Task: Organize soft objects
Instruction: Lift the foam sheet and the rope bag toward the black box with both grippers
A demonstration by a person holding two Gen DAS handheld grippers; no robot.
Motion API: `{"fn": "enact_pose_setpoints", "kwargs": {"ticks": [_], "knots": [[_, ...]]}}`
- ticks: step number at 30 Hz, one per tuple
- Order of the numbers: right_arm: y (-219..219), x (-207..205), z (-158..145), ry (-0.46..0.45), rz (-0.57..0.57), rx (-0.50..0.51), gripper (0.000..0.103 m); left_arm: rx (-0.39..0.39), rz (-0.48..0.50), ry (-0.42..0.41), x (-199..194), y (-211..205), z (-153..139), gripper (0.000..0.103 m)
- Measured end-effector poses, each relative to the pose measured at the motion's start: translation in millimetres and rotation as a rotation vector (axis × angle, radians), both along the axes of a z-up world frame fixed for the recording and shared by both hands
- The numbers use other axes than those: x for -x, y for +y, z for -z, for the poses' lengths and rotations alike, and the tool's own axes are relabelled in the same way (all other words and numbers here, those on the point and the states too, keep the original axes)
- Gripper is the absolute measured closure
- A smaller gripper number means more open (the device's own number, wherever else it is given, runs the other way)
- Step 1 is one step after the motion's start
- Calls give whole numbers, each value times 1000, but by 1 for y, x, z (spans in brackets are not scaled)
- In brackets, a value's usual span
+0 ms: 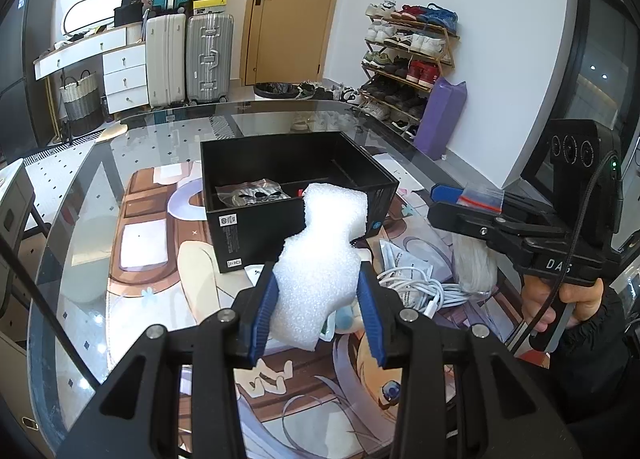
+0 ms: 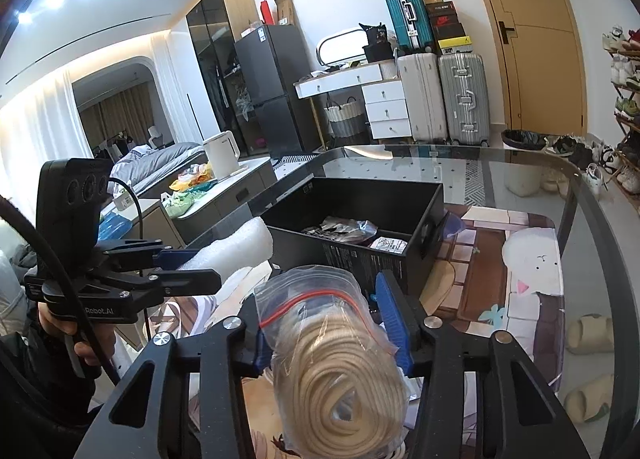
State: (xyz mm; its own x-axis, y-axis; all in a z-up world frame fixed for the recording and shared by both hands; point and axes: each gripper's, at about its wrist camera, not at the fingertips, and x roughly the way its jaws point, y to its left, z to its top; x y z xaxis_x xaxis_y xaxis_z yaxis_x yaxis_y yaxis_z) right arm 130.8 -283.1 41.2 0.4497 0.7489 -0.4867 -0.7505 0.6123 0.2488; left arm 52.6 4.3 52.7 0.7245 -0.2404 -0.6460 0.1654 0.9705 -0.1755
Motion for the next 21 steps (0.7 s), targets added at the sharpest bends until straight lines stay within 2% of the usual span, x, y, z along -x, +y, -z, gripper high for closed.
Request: {"fn": "enact_pose_setpoints", "kwargs": {"ticks": [12,21], "knots": [[1,4,-9,-22,-2,-10,57,4,-15,-3,-4,4,1,65],[3,-6,-28,-49,34,-35,57,4,-60,-43,-17,10,-8,65]]}}
